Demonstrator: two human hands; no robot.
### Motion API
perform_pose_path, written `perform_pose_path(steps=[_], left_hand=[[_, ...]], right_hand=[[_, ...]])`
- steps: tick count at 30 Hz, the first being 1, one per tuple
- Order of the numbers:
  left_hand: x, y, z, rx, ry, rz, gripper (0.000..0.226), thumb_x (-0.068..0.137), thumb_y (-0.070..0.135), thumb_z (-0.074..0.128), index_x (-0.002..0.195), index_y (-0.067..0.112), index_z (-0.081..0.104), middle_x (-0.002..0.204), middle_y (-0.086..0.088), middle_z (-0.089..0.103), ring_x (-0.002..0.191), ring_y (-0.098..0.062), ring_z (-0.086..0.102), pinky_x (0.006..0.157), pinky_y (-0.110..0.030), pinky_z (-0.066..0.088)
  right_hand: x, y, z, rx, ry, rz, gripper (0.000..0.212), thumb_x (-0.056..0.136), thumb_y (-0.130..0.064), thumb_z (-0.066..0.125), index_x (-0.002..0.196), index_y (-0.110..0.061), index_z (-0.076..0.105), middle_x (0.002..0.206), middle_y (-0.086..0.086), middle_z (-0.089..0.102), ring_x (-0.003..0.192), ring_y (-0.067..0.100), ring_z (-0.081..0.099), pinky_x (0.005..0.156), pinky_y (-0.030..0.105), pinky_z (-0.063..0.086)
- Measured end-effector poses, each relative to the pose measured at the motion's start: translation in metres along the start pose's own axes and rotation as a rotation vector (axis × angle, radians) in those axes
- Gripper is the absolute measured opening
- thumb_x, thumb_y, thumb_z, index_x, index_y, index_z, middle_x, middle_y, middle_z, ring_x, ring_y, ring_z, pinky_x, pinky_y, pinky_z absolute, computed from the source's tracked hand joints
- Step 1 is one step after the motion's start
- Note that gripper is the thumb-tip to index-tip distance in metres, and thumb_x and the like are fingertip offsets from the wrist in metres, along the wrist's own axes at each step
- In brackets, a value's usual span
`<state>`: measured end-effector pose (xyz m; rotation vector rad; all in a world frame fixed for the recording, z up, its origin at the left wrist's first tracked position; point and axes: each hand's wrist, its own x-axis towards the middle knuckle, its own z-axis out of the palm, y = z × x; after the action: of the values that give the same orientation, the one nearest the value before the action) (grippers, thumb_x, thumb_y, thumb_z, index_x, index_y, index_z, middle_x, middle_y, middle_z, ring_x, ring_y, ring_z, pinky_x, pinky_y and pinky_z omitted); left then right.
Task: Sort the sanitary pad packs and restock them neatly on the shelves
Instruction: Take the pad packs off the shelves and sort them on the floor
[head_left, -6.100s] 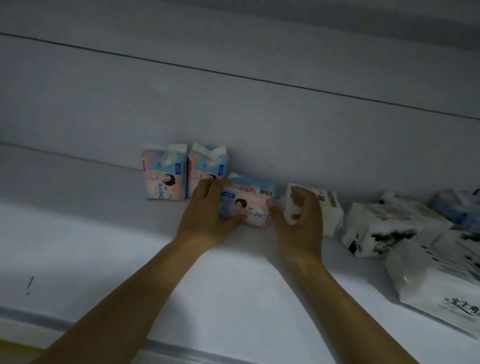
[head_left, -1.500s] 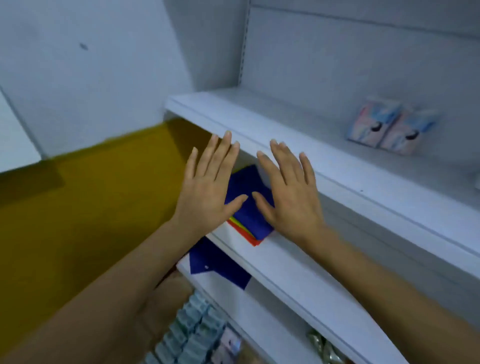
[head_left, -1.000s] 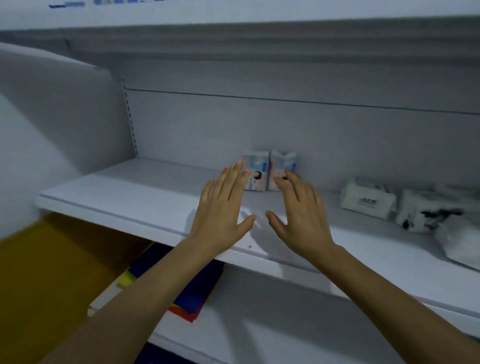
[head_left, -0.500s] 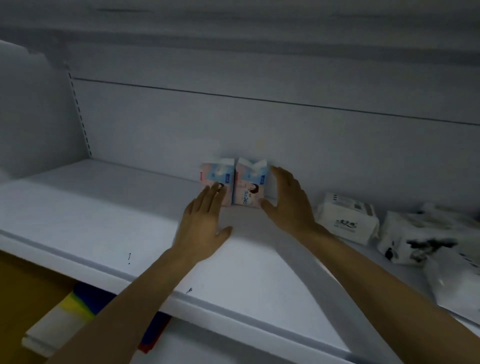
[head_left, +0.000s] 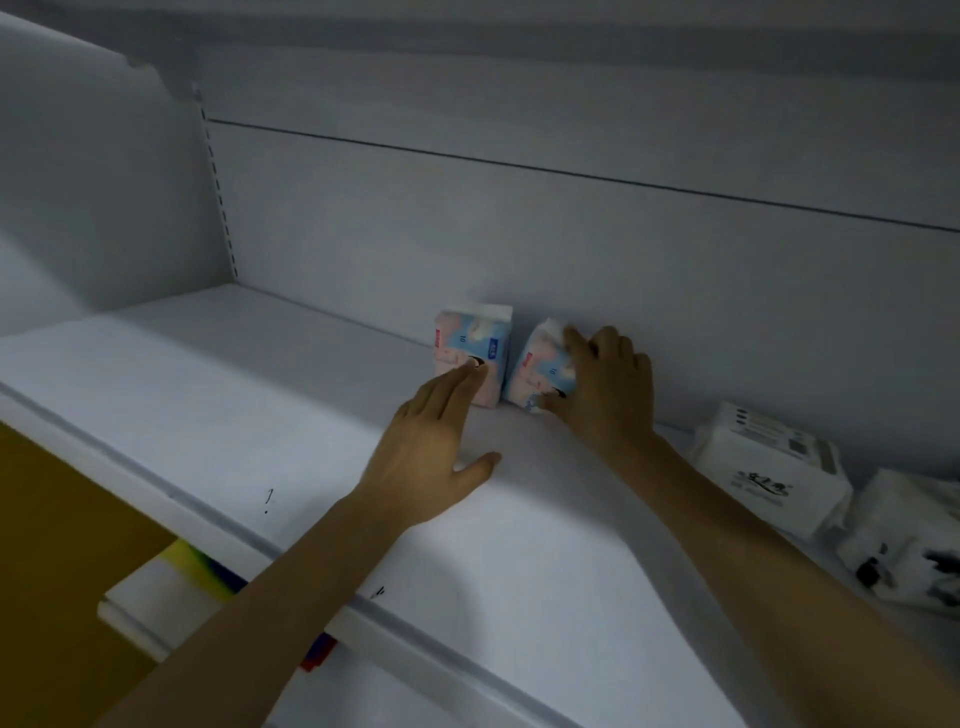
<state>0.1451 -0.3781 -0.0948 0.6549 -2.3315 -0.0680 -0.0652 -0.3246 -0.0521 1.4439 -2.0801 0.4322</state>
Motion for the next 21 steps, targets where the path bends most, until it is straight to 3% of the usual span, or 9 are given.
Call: perform_pose_path(steps=[4,6,10,13,15,17,19,21], left_hand=[[-0.001,0.002,-0.001,-0.01,0.008,0.001,0.081,0.081,0.054,0.05,0.146,0.007,0.035,0.146,-0.009,0.045,0.13,-0.027,0.046,0.099,-0.044,0.046],[-0.001,0.003,-0.002,-0.008,0.011,-0.002,0.081,0.081,0.055,0.05,0.146,0.008,0.035,0.145,-0.009,0.046,0.129,-0.027,0.047,0.097,-0.044,0.047],[-0.002,0.005,-0.002,0.016,-0.014,0.0,0.083,0.081,0.057,0.049,0.145,0.006,0.036,0.145,-0.01,0.046,0.127,-0.029,0.049,0.095,-0.046,0.049],[-0.005,0.006,-0.005,0.027,-0.021,0.0,0.089,0.079,0.063,0.05,0.145,0.005,0.037,0.143,-0.012,0.049,0.122,-0.031,0.053,0.091,-0.048,0.051],[-0.008,0.013,-0.009,-0.034,-0.057,-0.041,0.098,0.076,0.07,0.054,0.15,0.011,0.028,0.143,-0.008,0.049,0.122,-0.027,0.053,0.092,-0.046,0.051],[-0.009,0.026,-0.015,-0.209,-0.119,-0.136,0.11,0.068,0.074,0.065,0.153,0.024,0.017,0.145,0.003,0.045,0.124,-0.017,0.051,0.094,-0.041,0.05],[-0.009,0.038,-0.019,-0.362,-0.072,-0.211,0.118,0.054,0.08,0.071,0.148,0.029,0.024,0.138,0.009,0.049,0.121,-0.014,0.053,0.091,-0.041,0.053],[-0.012,0.04,-0.028,-0.411,0.032,-0.312,0.115,0.046,0.083,0.072,0.141,0.029,0.034,0.125,0.007,0.056,0.112,-0.014,0.057,0.085,-0.04,0.055]], right_hand=[[-0.008,0.003,0.001,0.151,0.058,-0.092,0.073,0.048,-0.035,0.091,0.111,-0.011,0.063,0.108,0.019,0.055,0.098,0.039,0.054,0.085,0.045,0.046],[-0.013,-0.003,-0.001,0.203,-0.019,-0.133,0.066,0.054,-0.028,0.09,0.11,-0.009,0.06,0.107,0.016,0.056,0.094,0.037,0.057,0.075,0.043,0.051],[-0.016,-0.004,-0.022,0.111,-0.122,-0.137,0.063,0.07,-0.038,0.079,0.121,-0.016,0.05,0.111,0.01,0.051,0.096,0.03,0.055,0.07,0.038,0.049],[-0.019,-0.007,-0.048,0.141,-0.231,-0.134,0.06,0.072,-0.044,0.076,0.12,-0.021,0.048,0.109,0.006,0.053,0.097,0.027,0.056,0.071,0.033,0.044],[-0.023,-0.012,-0.064,0.181,-0.297,-0.102,0.058,0.07,-0.049,0.076,0.114,-0.023,0.05,0.104,0.003,0.057,0.093,0.025,0.058,0.07,0.031,0.043],[-0.029,-0.021,-0.08,0.364,-0.329,0.057,0.051,0.068,-0.056,0.075,0.101,-0.024,0.052,0.097,-0.001,0.061,0.087,0.021,0.061,0.071,0.033,0.049],[-0.04,-0.038,-0.093,0.661,-0.338,0.25,0.049,0.067,-0.063,0.069,0.096,-0.025,0.055,0.095,-0.003,0.065,0.084,0.017,0.063,0.076,0.036,0.054],[-0.055,-0.062,-0.106,0.917,-0.311,0.326,0.059,0.068,-0.072,0.064,0.104,-0.025,0.057,0.1,-0.005,0.066,0.087,0.012,0.064,0.078,0.034,0.055]])
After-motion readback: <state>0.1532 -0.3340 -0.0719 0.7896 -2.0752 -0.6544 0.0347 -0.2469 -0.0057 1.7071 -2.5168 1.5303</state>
